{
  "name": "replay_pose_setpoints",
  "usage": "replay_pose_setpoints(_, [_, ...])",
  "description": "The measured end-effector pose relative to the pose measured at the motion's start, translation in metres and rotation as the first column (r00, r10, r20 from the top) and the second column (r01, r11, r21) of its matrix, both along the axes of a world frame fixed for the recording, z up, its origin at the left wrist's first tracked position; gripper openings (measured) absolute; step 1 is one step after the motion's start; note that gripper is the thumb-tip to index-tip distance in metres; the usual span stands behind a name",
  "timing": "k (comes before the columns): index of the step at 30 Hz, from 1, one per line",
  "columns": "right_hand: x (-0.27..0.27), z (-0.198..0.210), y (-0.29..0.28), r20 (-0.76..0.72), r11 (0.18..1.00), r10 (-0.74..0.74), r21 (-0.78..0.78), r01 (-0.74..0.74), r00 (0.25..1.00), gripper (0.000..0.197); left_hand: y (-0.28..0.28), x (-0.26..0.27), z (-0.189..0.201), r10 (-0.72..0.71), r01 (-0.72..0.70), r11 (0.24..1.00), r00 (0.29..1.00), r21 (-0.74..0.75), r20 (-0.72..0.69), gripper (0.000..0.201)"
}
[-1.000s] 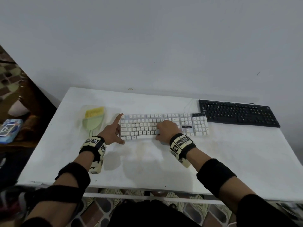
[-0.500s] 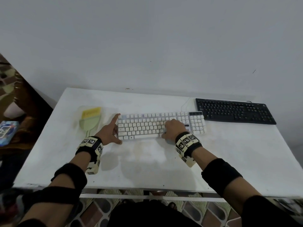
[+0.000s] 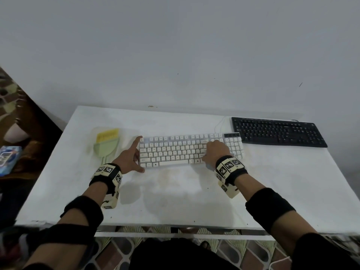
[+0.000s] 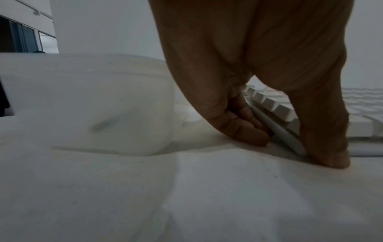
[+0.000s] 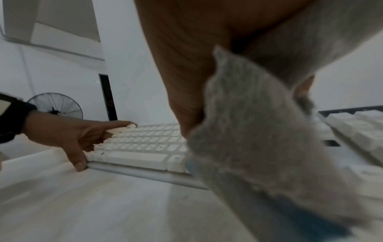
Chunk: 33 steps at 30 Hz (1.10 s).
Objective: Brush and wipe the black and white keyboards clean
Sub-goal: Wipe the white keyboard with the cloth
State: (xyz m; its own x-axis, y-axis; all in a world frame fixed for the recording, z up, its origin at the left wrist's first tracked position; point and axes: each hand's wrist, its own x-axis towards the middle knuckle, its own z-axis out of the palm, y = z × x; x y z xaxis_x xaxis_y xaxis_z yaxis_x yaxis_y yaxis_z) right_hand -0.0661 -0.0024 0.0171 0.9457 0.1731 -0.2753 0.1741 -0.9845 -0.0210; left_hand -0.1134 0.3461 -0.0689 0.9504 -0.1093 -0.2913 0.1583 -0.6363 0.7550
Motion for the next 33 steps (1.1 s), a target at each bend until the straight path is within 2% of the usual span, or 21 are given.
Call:
replay_pose_setpoints(3, [-0.003, -0.003, 0.005, 0.020, 0.992, 0.011, 0.123, -0.013, 1.000, 0.021, 0.000, 0.000, 0.001, -0.001, 0.001, 1.000, 1.000, -0.007, -0.003, 0.142])
replay_pose_setpoints(6, [-0.004, -0.008, 0.016, 0.013, 0.976, 0.088, 0.200, -0.089, 0.996, 0.020, 0.000, 0.001, 0.001, 0.000, 0.000, 1.000, 1.000, -0.018, 0.003, 0.141])
replay_pose_setpoints(9, [-0.002, -0.015, 0.016, 0.040, 0.984, 0.068, 0.162, -0.074, 0.997, 0.019, 0.000, 0.000, 0.002, 0.001, -0.001, 1.000, 1.000, -0.013, 0.002, 0.141])
replay_pose_setpoints(14, [0.011, -0.017, -0.017, 0.051, 0.996, -0.094, 0.016, 0.093, 0.994, 0.021, 0.000, 0.000, 0.001, 0.007, -0.006, 1.000, 1.000, -0.018, 0.003, 0.142])
replay_pose_setpoints(16, [0.014, -0.019, -0.028, 0.055, 0.992, -0.125, 0.042, 0.123, 0.991, 0.022, 0.000, 0.000, 0.001, 0.007, -0.006, 1.000, 1.000, -0.023, 0.004, 0.140])
replay_pose_setpoints(22, [0.007, -0.021, -0.039, 0.088, 0.981, -0.022, 0.196, 0.005, 0.996, 0.019, -0.001, 0.000, 0.002, -0.006, 0.006, 1.000, 1.000, -0.019, 0.005, 0.140])
replay_pose_setpoints(27, [0.004, -0.023, -0.081, 0.120, 0.979, -0.150, 0.158, 0.130, 0.981, 0.014, 0.000, 0.000, 0.002, -0.009, 0.009, 1.000, 1.000, -0.023, 0.005, 0.139])
replay_pose_setpoints(30, [0.004, -0.024, -0.090, 0.133, 0.953, -0.245, 0.216, 0.213, 0.960, 0.016, 0.000, 0.000, 0.002, -0.003, 0.003, 1.000, 1.000, -0.020, 0.002, 0.139])
replay_pose_setpoints(33, [0.002, -0.026, -0.084, 0.135, 0.959, -0.154, 0.260, 0.115, 0.979, 0.013, 0.000, 0.000, 0.002, -0.007, 0.007, 1.000, 1.000, -0.023, 0.002, 0.139])
